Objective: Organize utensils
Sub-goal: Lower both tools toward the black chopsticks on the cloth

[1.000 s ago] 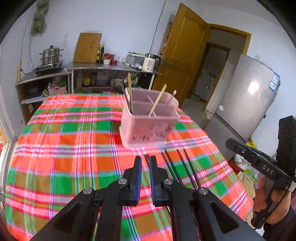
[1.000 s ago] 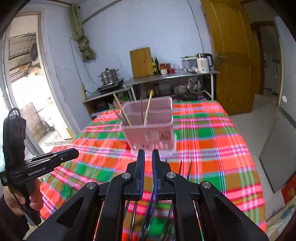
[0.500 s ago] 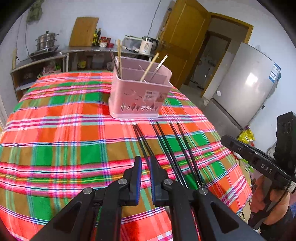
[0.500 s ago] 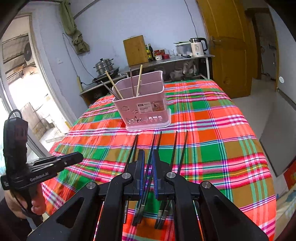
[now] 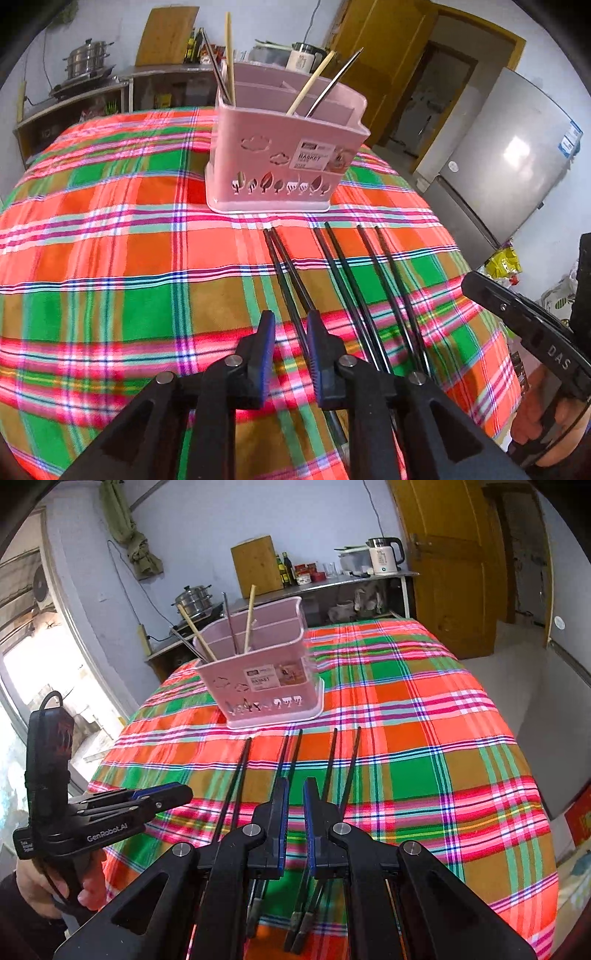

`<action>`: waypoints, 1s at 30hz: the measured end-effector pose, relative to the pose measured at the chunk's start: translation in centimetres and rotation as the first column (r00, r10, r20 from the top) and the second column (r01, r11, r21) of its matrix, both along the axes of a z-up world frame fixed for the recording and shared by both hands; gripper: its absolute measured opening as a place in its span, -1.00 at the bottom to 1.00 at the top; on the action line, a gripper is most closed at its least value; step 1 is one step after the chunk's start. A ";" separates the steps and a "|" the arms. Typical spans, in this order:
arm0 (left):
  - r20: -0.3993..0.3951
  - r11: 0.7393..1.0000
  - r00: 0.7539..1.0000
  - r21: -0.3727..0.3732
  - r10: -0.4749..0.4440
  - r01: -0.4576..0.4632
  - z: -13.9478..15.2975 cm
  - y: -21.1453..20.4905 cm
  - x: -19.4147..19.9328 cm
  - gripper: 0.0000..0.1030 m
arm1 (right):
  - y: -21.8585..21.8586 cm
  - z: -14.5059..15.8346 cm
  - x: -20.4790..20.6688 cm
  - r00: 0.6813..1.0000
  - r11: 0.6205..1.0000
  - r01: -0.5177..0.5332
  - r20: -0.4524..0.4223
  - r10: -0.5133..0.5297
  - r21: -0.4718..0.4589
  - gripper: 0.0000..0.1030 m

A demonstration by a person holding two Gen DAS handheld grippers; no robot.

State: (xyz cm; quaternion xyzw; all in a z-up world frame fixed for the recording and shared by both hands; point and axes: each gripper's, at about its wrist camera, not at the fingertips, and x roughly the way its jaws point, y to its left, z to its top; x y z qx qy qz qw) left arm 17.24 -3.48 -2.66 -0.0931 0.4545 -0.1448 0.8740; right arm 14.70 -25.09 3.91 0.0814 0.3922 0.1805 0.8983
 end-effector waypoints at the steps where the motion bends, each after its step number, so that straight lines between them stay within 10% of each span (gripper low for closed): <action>1: -0.004 1.000 1.000 0.001 0.000 0.000 -0.2 -0.1 0.2 -0.67 | 0.1 -0.1 0.2 1.000 1.000 0.000 -0.003 0.000 -0.003 -0.80; 30: -0.049 0.994 0.996 0.083 0.073 -0.068 -3.3 0.3 2.2 -0.72 | 0.8 -2.9 3.7 0.998 1.000 -0.010 -0.068 0.008 -0.030 -0.77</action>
